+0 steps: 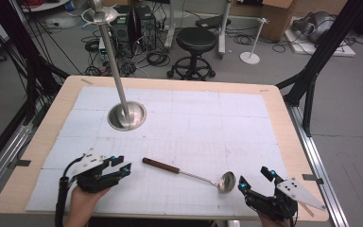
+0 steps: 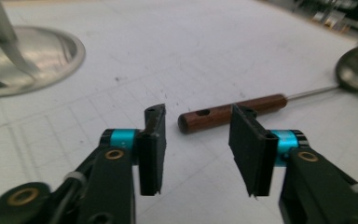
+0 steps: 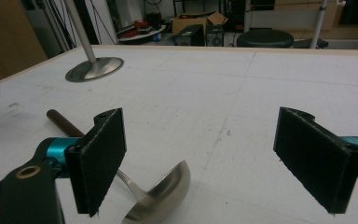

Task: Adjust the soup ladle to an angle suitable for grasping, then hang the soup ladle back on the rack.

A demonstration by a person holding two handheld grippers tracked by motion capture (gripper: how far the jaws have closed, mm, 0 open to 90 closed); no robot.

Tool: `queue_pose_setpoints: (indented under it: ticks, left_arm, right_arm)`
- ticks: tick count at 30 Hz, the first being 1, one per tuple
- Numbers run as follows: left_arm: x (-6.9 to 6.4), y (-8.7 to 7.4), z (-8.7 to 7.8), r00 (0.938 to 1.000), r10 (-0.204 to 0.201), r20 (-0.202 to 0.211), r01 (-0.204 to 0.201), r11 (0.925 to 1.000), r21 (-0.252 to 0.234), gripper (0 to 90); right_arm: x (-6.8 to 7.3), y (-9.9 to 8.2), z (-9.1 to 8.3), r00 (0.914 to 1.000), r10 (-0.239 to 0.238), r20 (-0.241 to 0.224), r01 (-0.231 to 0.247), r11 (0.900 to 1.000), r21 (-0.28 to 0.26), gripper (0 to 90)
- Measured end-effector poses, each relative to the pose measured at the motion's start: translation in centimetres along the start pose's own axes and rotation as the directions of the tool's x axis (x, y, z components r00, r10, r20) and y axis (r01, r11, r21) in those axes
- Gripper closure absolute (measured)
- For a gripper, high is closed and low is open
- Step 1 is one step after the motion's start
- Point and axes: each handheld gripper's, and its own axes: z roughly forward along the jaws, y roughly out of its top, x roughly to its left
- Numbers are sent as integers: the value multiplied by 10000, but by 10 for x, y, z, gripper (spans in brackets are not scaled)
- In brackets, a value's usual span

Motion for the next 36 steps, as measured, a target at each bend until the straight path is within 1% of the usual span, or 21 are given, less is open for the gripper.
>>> queue_pose_setpoints:
  ticks: [1, 2, 3, 5, 6, 7, 9, 11, 14, 15, 17, 20, 24, 28, 31, 34, 35, 36]
  left_arm:
    - [3, 1, -8, 10000, -5, 51, 7, 9997, -253, 492]
    - [5, 1, -15, 9999, -105, 93, 109, 9989, -455, 424]
    - [8, 1, -22, 9998, -146, 102, 152, 9978, -649, 378]
    - [10, 0, -33, 9999, -124, -16, 122, 9940, -1090, 298]
    - [11, -1, -37, 9998, -157, -110, 143, 9923, -1234, 282]
    - [11, -1, -40, 9992, -263, -297, 220, 9903, -1370, 271]
    - [13, -1, -43, 9981, -318, -530, 239, 9894, -1432, 226]
    - [13, -1, -45, 9973, -323, -657, 223, 9887, -1481, 225]
    - [13, -4, -48, 9981, -264, -553, 178, 9884, -1506, 225]
    - [13, -6, -51, 9988, -262, -411, 196, 9878, -1545, 225]
    - [13, -7, -52, 9988, -311, -378, 247, 9870, -1589, 225]
    - [14, -7, -53, 9987, -334, -396, 265, 9863, -1627, 225]
    - [14, -7, -55, 9984, -284, -485, 204, 9872, -1584, 228]
    - [15, -7, -53, 9978, -391, -535, 300, 9864, -1617, 229]
    - [16, -7, -53, 9982, -280, -523, 193, 9869, -1599, 229]
    - [17, -7, -54, 9983, -297, -499, 214, 9872, -1579, 229]
    - [17, -7, -55, 9982, -325, -499, 242, 9869, -1596, 229]
    - [17, -7, -55, 9982, -325, -499, 242, 9869, -1596, 229]
  right_arm:
    - [1, 0, 0, 10000, 15, 4, -15, 10000, 33, 155]
    - [1, 0, 1, 10000, -15, -5, 15, 10000, 29, 155]
    - [1, 0, 1, 10000, -56, -14, 56, 10000, 24, 155]
    - [1, 0, 2, 9999, -122, -15, 122, 9999, 75, 155]
    - [1, 0, 2, 9999, -164, -9, 164, 9999, 53, 155]
    - [1, 0, 3, 9998, -199, -25, 199, 9998, 60, 155]
    - [2, 0, 3, 9999, -140, -23, 140, 9999, 99, 155]
    - [2, -1, 3, 9998, -194, -62, 194, 9998, 80, 155]
    - [2, -1, 5, 9997, -181, -162, 184, 9997, 142, 154]
    - [2, -1, 6, 9996, -186, -192, 189, 9997, 146, 154]
    - [2, -1, 7, 9995, -235, -206, 239, 9996, 160, 154]
    - [3, -1, 8, 9992, -276, -284, 282, 9994, 206, 154]
    - [5, -2, 10, 9983, -414, -399, 424, 9988, 233, 154]
    - [5, -2, 9, 9986, -355, -386, 363, 9991, 206, 154]
    - [4, -2, 10, 9985, -357, -417, 367, 9991, 232, 154]
    - [6, -1, 11, 9984, -359, -427, 367, 9992, 173, 154]
    - [8, -1, 11, 9986, -435, -310, 440, 9989, 146, 154]
    - [8, -1, 11, 9986, -435, -310, 440, 9989, 146, 154]
